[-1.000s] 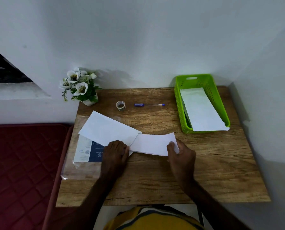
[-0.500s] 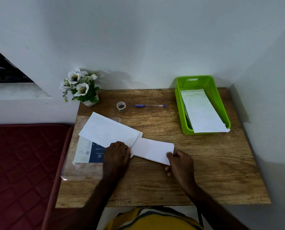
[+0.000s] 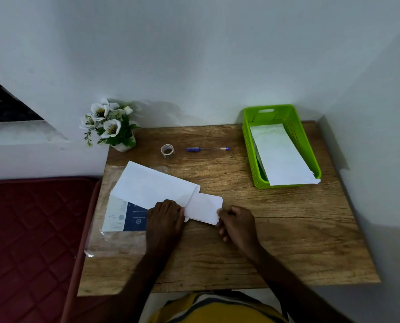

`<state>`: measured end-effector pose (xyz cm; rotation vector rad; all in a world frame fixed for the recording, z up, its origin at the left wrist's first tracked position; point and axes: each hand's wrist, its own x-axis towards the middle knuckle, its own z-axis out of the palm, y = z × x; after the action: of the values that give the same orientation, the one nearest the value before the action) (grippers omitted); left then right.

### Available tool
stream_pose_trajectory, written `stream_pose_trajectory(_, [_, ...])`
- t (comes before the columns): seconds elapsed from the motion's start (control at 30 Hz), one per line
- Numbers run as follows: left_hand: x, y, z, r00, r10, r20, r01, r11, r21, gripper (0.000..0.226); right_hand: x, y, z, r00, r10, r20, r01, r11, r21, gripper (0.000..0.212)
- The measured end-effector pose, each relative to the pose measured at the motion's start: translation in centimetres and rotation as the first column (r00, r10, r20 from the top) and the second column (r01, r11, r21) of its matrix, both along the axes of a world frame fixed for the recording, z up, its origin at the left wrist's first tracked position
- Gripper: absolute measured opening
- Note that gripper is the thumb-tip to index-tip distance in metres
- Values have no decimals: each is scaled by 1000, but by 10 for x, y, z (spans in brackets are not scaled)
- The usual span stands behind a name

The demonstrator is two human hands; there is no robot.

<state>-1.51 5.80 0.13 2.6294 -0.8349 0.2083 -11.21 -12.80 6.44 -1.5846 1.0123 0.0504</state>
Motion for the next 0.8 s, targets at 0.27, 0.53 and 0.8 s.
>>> stream_pose_trajectory(0.27, [-9,-14,2,999,-35,-5,35,999,16,18,24,13,-7,994,83,70,-85,996,26,23])
stream_pose_trajectory(0.53, [-16,-23,4,995,-20,-93,17,999,-33,28,49,24,-22,992,123,21,-123,992,-16,14])
stream_pose_trajectory(0.8, [-13,-14,-3,999,-22,-39,20,999,-30,31,35,18,-27,999,-32,22,34,997,-65,11])
